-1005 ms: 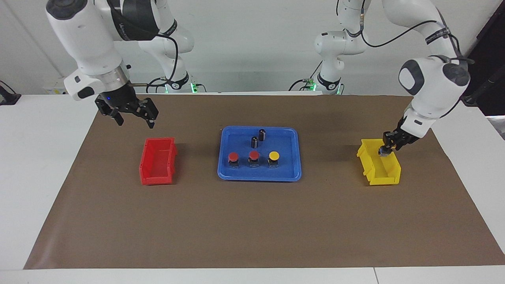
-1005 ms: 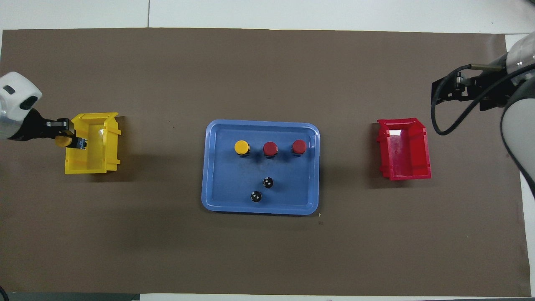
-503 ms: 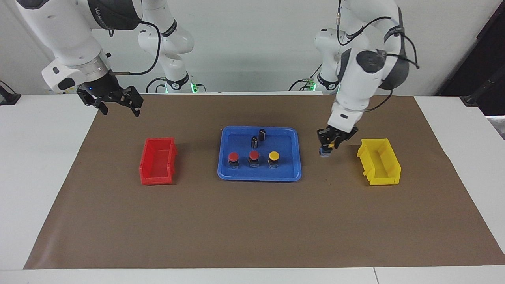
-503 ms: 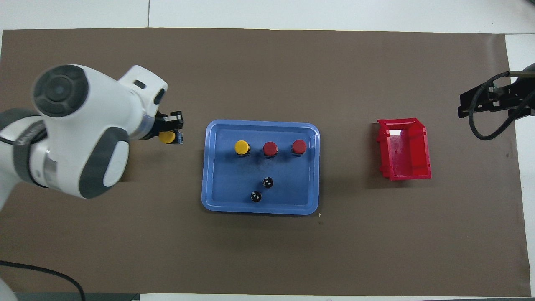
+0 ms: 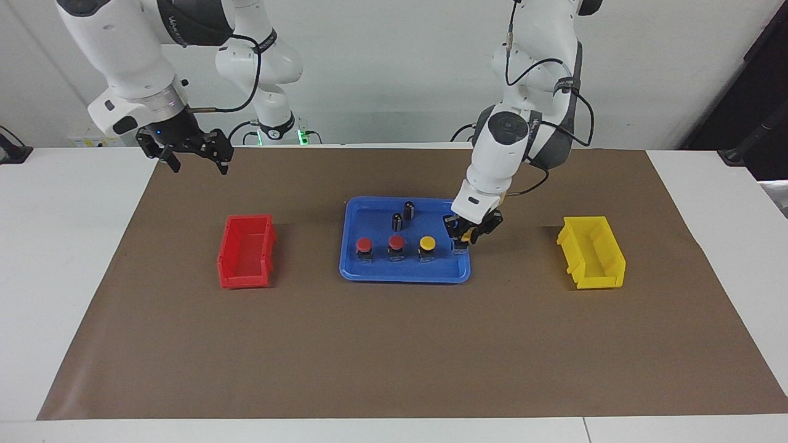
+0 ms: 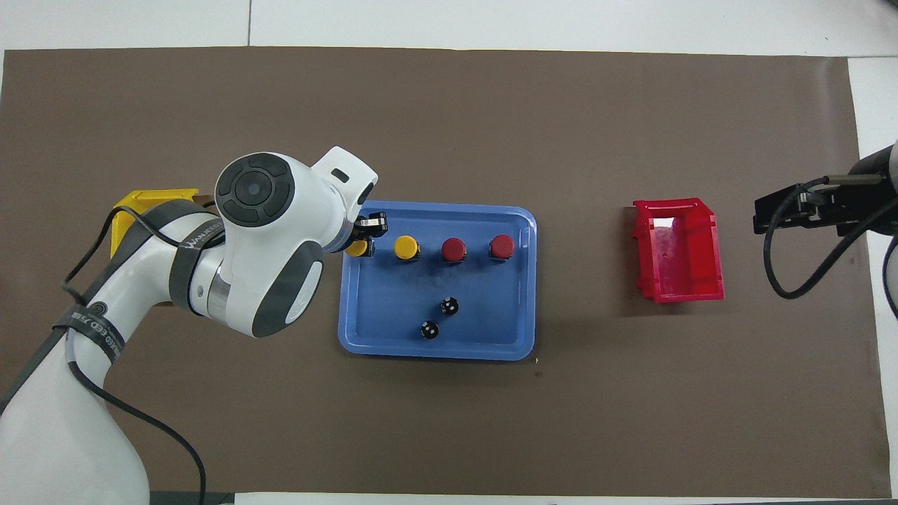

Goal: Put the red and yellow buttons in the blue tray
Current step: 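Place the second yellow button in the tray with the left gripper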

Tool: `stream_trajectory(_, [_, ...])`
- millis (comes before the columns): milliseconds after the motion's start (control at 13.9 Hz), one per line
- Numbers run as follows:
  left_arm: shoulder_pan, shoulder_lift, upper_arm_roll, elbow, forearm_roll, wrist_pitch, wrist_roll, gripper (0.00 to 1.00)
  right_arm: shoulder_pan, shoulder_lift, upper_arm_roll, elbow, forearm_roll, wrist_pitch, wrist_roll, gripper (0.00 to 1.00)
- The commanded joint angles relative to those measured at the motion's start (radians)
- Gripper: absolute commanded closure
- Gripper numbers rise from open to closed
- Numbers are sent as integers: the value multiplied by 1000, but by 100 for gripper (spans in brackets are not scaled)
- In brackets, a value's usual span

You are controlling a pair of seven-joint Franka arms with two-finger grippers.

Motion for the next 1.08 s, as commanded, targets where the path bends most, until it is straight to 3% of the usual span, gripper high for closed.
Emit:
stream_trajectory(0, [-41,9,19,-30,-25,57,-22,99,-6,-19,1,-34,-1,31,-56,0])
stream_trajectory(215, [-41,20,19,-50,-25,76,-15,95,-6,27,2,34,-4,-13,-58,0])
stream_trajectory(287, [-40,21,19,-47,-25,76,-14,81,-9,42,4,64,-4,-34,-58,0])
stream_trajectory(431, [-35,21,21,-37,-25,65,-9,21,-18,44,1,64,1,-44,-58,0])
stream_trajectory(574, [-32,6,25,-8,-24,16,-9,0,-29,39,-1,55,6,-51,-58,0])
stream_trajectory(790, [20,-31,33,121,-15,-226,26,0,-24,39,2,52,4,-53,-59,0])
stream_trajectory(1005, [119,-115,34,143,-15,-355,207,0,-21,36,5,52,4,-56,-58,0])
